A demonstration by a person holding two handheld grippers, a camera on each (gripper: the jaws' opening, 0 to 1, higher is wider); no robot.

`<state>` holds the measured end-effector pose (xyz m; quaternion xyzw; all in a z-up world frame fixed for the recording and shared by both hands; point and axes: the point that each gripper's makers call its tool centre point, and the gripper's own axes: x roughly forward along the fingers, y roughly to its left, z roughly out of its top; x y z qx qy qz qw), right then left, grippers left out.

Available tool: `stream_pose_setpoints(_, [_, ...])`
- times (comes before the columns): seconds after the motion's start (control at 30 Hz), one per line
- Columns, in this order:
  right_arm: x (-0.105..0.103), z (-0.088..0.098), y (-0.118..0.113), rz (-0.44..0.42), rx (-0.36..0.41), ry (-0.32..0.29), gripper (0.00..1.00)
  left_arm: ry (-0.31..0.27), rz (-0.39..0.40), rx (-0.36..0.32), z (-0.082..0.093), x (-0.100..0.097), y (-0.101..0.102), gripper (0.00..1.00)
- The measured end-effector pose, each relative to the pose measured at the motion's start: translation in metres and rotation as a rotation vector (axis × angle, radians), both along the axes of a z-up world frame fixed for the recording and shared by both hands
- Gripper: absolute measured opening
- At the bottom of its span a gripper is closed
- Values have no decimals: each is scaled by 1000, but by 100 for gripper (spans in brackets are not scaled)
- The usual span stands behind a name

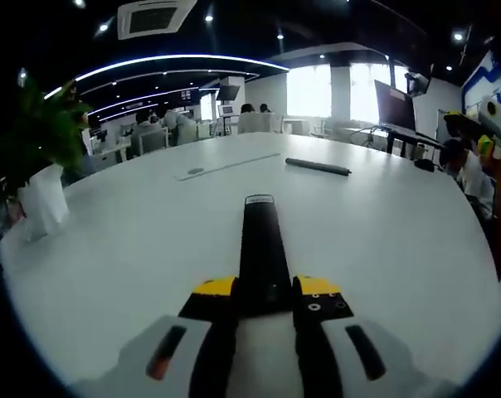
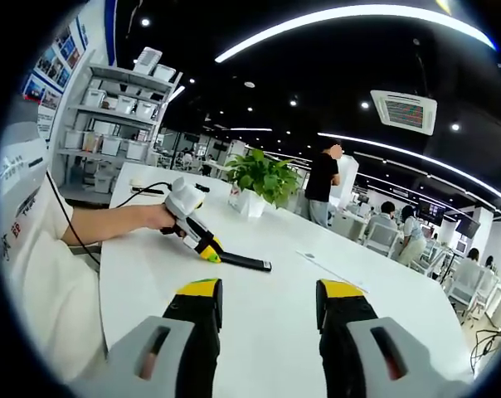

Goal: Pflip the remote and laser pointer to the front side, press the buttons, and align them neatly on the table

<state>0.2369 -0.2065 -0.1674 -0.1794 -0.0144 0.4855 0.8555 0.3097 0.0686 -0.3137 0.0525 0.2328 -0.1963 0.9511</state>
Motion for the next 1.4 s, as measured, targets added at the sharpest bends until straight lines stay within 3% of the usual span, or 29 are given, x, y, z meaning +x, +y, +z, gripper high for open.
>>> stream_pose_setpoints(0.5, [0,4,-8,-7,6,-13,48,23,-86,8,2,-24,-3,28])
stream_pose_setpoints(0.9, [-5,3,-1,16,-5,-16,48,16,-85,13,2,-35,-11,28])
stream_pose_setpoints(1.0, [-6,2,-2,17,-9,-18,48,3,-82,32,3,-29,-9,28])
stream_pose_setpoints(1.1, [-16,6,3,66,-11,-50,51,-33,-77,103,6,-27,-4,28])
stream_pose_setpoints(1.2, [-19,4,10,72,50,66,51,-22,-70,80,6,-29,-4,28])
stream_pose_setpoints(1.3, [-13,4,15,71,86,89,50,-1,-54,33,4,-26,-4,28])
stream_pose_setpoints(1.37, [-17,11,21,73,58,22,50,8,-36,16,3,-25,-3,28])
stream_pose_setpoints(1.4, [-20,13,25,84,56,5,50,-8,-41,43,4,-19,0,28])
